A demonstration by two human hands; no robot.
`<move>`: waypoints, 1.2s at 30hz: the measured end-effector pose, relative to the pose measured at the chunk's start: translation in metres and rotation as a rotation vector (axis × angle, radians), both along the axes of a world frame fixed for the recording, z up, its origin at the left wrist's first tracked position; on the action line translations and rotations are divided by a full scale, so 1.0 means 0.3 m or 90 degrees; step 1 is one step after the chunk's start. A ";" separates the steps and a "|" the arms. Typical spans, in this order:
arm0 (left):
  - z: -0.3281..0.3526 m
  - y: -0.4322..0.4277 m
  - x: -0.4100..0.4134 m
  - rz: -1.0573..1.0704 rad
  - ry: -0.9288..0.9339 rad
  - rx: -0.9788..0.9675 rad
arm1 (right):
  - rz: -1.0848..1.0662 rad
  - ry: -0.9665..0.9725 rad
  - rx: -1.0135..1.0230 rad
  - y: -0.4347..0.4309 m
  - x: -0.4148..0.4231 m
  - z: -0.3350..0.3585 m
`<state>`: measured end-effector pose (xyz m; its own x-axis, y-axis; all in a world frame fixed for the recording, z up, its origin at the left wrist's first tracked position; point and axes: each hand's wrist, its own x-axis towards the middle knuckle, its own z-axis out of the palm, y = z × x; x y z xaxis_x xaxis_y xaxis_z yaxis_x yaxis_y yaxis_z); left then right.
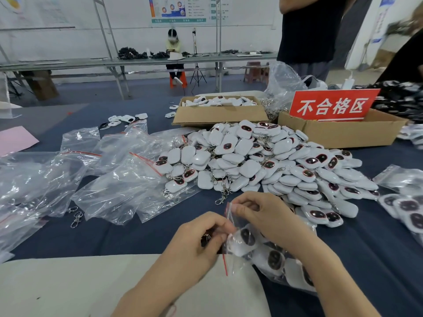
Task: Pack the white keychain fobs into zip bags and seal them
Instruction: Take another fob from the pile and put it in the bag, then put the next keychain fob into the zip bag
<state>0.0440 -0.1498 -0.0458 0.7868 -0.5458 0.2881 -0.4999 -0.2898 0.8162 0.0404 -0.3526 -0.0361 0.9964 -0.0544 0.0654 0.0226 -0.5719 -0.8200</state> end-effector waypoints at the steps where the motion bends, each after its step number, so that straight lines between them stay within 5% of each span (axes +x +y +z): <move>1: 0.007 -0.002 -0.010 -0.010 0.033 -0.015 | 0.004 -0.002 0.007 0.002 0.002 -0.002; 8: 0.028 -0.013 -0.034 -0.038 0.275 -0.259 | 0.073 -0.013 0.054 0.017 -0.001 0.017; 12: 0.028 0.006 0.006 0.128 0.185 -0.291 | 0.021 -0.081 0.072 0.010 -0.009 0.037; 15: 0.016 0.020 0.039 0.226 0.164 -0.293 | -0.233 -0.187 -0.178 -0.038 -0.004 0.019; 19: 0.006 0.019 0.057 0.271 0.187 -0.304 | -0.311 -0.010 -0.467 -0.076 -0.010 -0.018; 29: -0.007 0.016 0.055 0.256 0.189 -0.279 | -0.332 -0.207 -0.396 -0.074 -0.020 0.005; 36: -0.009 0.018 0.056 0.251 0.186 -0.267 | -0.302 -0.115 -0.368 -0.072 -0.015 -0.009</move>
<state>0.0607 -0.1444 -0.0486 0.9837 -0.0869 0.1577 -0.1611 -0.0340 0.9863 0.0358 -0.3742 -0.0387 0.8460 -0.3806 0.3735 -0.2267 -0.8907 -0.3941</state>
